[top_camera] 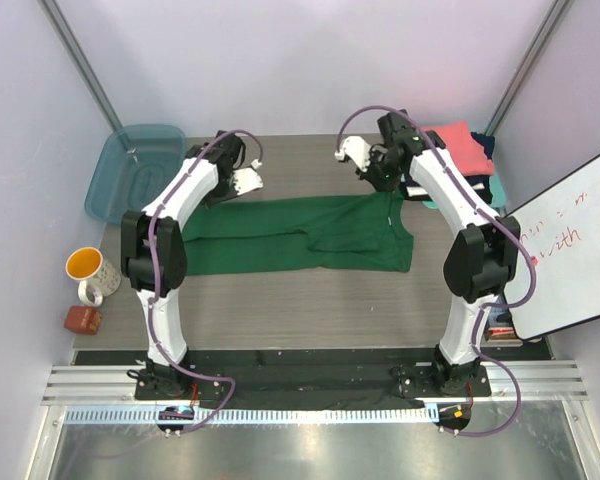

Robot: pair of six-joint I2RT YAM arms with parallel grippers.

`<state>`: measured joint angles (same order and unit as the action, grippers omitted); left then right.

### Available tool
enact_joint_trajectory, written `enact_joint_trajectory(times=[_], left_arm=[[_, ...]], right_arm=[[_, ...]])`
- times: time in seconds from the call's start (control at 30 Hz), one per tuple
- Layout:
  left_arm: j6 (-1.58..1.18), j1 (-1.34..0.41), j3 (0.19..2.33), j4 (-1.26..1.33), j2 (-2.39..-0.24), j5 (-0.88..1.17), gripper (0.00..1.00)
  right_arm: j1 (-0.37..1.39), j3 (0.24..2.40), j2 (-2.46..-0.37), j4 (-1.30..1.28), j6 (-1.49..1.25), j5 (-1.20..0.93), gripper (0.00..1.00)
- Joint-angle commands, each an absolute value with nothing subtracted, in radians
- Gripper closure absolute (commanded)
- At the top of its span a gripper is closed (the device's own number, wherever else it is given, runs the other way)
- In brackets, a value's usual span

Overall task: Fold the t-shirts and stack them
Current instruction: Fold the other side of the tshirt into a rectangle

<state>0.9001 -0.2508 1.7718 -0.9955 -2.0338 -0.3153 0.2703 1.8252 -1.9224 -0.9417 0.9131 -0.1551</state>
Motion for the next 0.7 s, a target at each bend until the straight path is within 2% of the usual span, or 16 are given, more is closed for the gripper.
enact_joint_trajectory(times=[0.0,0.13,0.33,0.67], left_arm=[[0.905,-0.288,1.750,-1.017,-2.035,-0.288,1.00],[0.874,-0.317,1.747,-1.034,-2.057,-0.281,1.00],[0.842,-0.344,1.701,-1.014,-2.029,-0.275,1.00],[0.819,-0.344,1.663,-1.003,-2.022,-0.281,1.00]], right_arm=[[0.333,1.812,-1.992,-1.123,0.899,-0.285,0.99],[0.353,1.802,-2.057,-1.085,0.868,-0.374,0.99],[0.385,1.838,-2.123,-0.957,0.838,-0.348,0.99],[0.391,1.875,-2.210,-0.927,0.862,-0.348,0.99]])
